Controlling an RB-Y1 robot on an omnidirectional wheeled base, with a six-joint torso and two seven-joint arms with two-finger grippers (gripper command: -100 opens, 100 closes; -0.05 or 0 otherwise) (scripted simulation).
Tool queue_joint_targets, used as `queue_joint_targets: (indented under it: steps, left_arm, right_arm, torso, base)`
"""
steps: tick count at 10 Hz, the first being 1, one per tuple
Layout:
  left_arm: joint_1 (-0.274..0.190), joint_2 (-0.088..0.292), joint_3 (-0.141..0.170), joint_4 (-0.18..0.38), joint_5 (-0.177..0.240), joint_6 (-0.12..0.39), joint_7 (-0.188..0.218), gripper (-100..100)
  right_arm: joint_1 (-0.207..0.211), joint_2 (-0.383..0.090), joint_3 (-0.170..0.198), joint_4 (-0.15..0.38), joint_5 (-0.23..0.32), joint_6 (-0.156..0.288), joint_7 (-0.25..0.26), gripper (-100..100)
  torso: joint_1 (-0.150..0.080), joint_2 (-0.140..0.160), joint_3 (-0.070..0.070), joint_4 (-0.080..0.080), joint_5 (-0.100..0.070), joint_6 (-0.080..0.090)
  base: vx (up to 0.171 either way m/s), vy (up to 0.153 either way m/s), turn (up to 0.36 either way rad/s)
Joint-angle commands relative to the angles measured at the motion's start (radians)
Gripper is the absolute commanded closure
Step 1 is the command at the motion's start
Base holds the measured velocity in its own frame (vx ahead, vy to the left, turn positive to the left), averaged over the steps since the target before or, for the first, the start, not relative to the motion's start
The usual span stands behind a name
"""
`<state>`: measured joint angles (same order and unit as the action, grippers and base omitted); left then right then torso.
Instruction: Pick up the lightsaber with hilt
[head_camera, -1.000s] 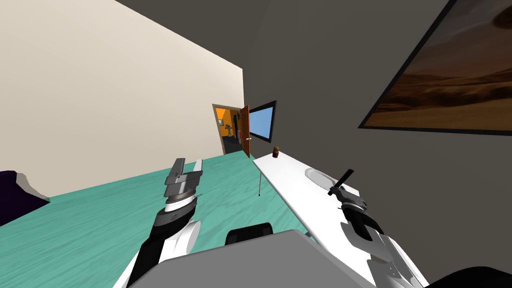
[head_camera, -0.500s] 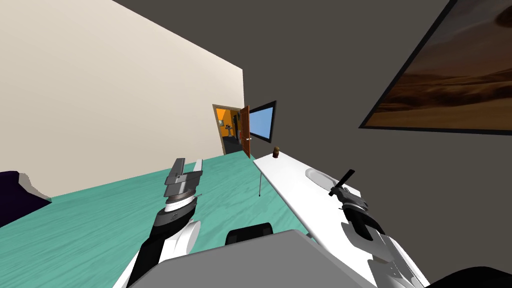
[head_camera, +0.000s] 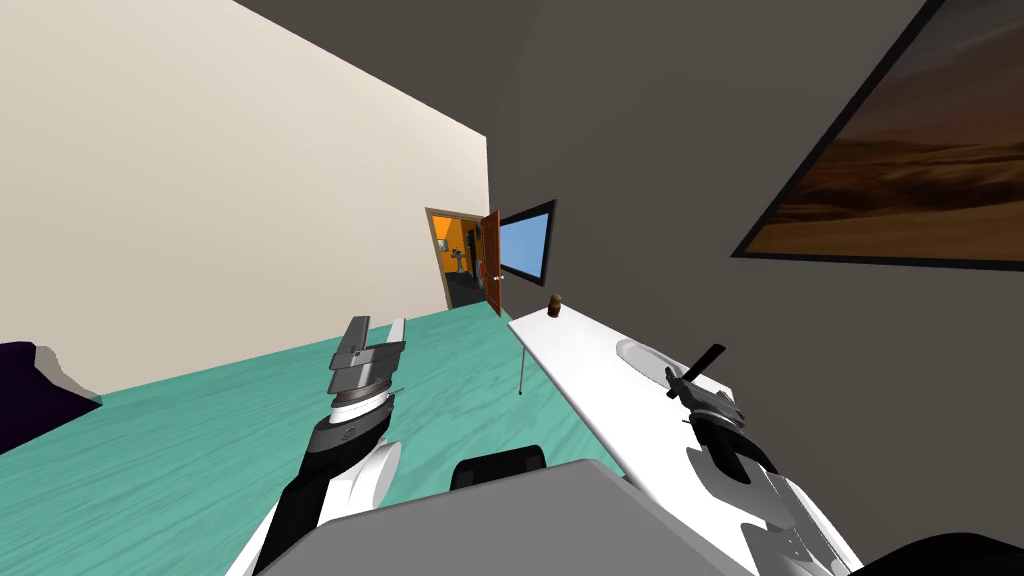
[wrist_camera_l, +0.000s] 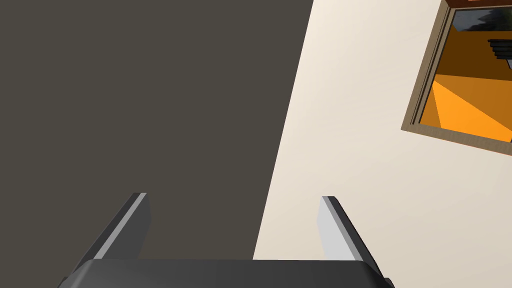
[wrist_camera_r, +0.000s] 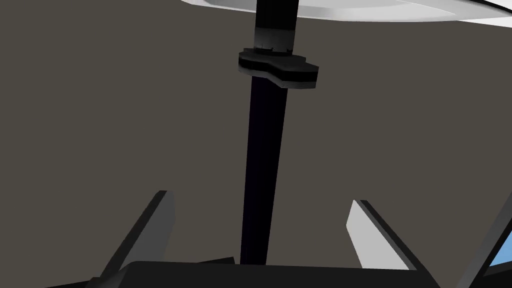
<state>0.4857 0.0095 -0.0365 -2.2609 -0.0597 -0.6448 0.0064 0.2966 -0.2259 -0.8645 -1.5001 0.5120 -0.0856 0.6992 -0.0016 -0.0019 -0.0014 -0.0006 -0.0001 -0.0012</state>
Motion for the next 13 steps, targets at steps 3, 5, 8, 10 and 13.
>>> queue_joint_targets:
  steps: [3, 5, 8, 10, 13]
  left_arm:
    - [0.000, 0.000, 0.000, 0.000, 0.000, 0.000, 0.000, 0]
    - [0.000, 0.000, 0.000, 0.000, 0.000, 0.000, 0.000, 0]
    - [0.000, 0.000, 0.000, 0.000, 0.000, 0.000, 0.000, 0]
    - [0.000, 0.000, 0.000, 0.000, 0.000, 0.000, 0.000, 0]
    - [0.000, 0.000, 0.000, 0.000, 0.000, 0.000, 0.000, 0]
  right_arm:
    - [0.000, 0.000, 0.000, 0.000, 0.000, 0.000, 0.000, 100]
    - [0.000, 0.000, 0.000, 0.000, 0.000, 0.000, 0.000, 100]
    - [0.008, -0.046, 0.032, -0.003, -0.012, 0.022, -0.025, -100]
    - [0.014, -0.088, 0.062, -0.005, -0.023, 0.043, -0.049, -100]
    - [0.022, -0.140, 0.100, -0.009, -0.038, 0.069, -0.079, -100]
  torso:
    - [0.000, 0.000, 0.000, 0.000, 0.000, 0.000]
    - [0.000, 0.001, 0.000, 0.000, 0.000, 0.000]
    - [-0.002, 0.004, 0.002, 0.001, 0.000, 0.000]
    - [-0.005, 0.007, 0.004, 0.002, -0.001, 0.000]
    - [-0.003, 0.008, 0.005, 0.002, -0.001, 0.000]
  base:
    - [0.000, 0.000, 0.000]
    - [0.000, 0.000, 0.000]
    - [-0.060, -0.031, 0.092]
    - [-0.119, -0.056, 0.112]
    - [-0.117, -0.037, 0.125]
